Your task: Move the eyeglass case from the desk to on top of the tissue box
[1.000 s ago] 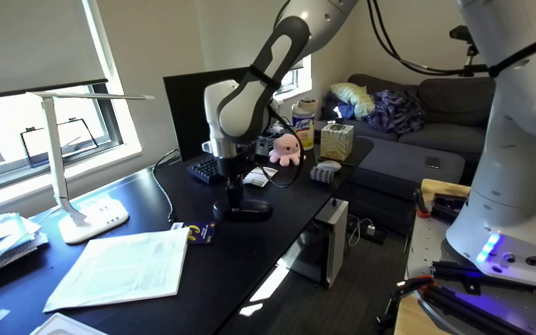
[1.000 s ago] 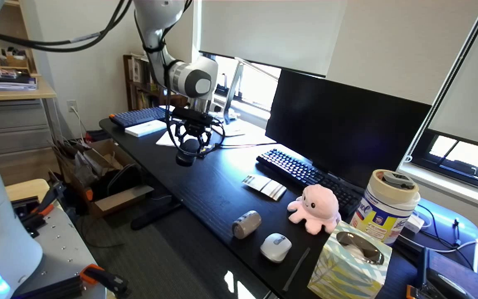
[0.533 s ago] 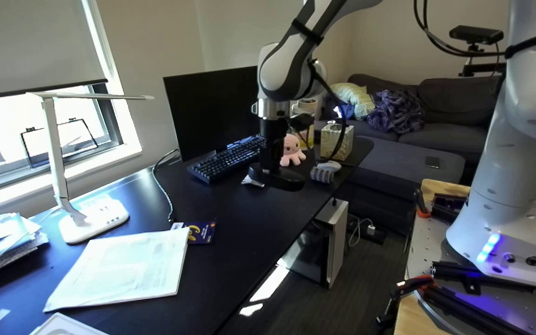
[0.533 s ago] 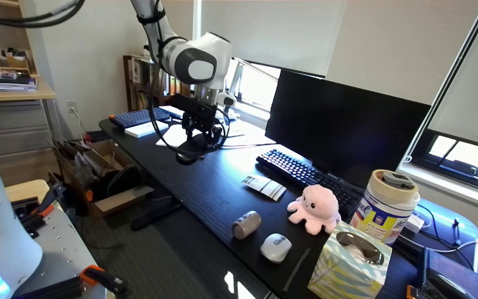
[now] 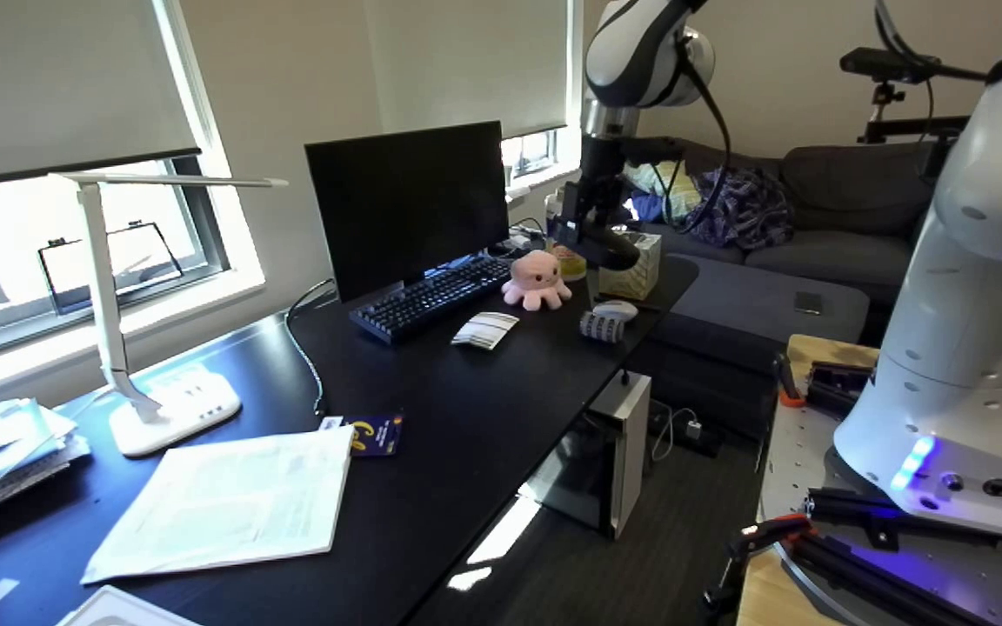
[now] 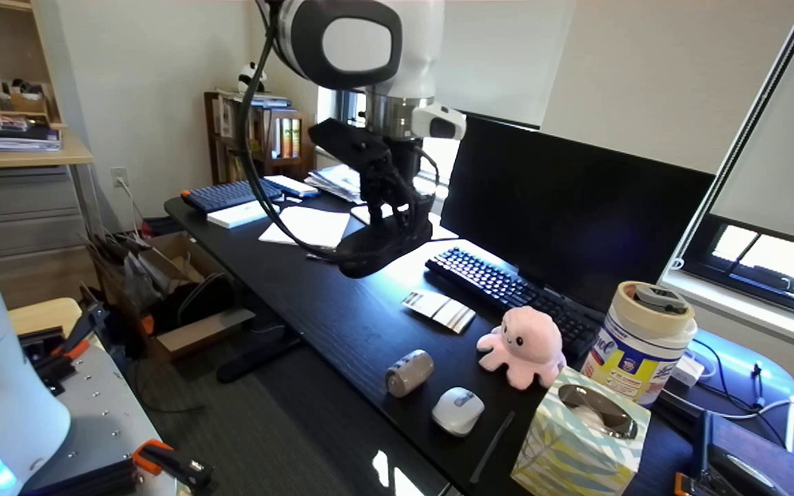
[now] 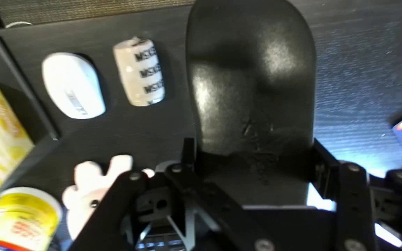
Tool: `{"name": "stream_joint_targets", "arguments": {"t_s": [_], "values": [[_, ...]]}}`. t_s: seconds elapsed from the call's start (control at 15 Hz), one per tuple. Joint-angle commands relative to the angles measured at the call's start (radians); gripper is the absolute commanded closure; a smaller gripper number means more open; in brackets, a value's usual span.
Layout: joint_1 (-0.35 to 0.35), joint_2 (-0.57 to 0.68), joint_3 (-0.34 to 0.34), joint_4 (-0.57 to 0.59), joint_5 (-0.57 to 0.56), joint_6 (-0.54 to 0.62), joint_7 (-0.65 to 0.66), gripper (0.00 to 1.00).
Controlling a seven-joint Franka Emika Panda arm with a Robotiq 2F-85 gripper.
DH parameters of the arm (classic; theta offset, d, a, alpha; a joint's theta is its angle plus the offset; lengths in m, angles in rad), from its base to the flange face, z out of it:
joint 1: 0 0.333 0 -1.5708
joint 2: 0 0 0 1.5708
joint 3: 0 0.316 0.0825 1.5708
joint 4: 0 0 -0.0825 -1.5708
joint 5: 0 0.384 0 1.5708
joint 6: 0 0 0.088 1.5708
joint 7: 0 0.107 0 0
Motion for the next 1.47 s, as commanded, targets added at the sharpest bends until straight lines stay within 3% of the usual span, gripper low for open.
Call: {"name": "stream_joint_targets", "arguments": {"t_s": [0.0, 0.2, 0.27, 0.33, 0.53, 0.8, 1.0, 1.2, 1.4], "values": [[-0.005, -0.024, -0.047, -0.003, 0.003, -0.004, 0.001, 0.24], [-0.023, -0.07, -0.096, -0.007, 0.017, -0.025, -0.013, 0.24], [-0.021, -0.073, -0.094, -0.01, 0.019, -0.026, -0.013, 0.49], [-0.007, -0.025, -0.066, 0.018, 0.004, -0.018, 0.039, 0.49], [-0.009, 0.053, -0.089, 0.103, 0.023, -0.061, 0.041, 0.49], [-0.078, 0.164, -0.138, 0.239, -0.167, -0.055, 0.033, 0.49], [-0.116, 0.246, -0.176, 0.337, -0.227, -0.055, 0.016, 0.49], [-0.15, 0.308, -0.19, 0.397, -0.214, -0.049, -0.062, 0.49], [-0.201, 0.374, -0.175, 0.446, -0.153, -0.042, -0.241, 0.49]]}}
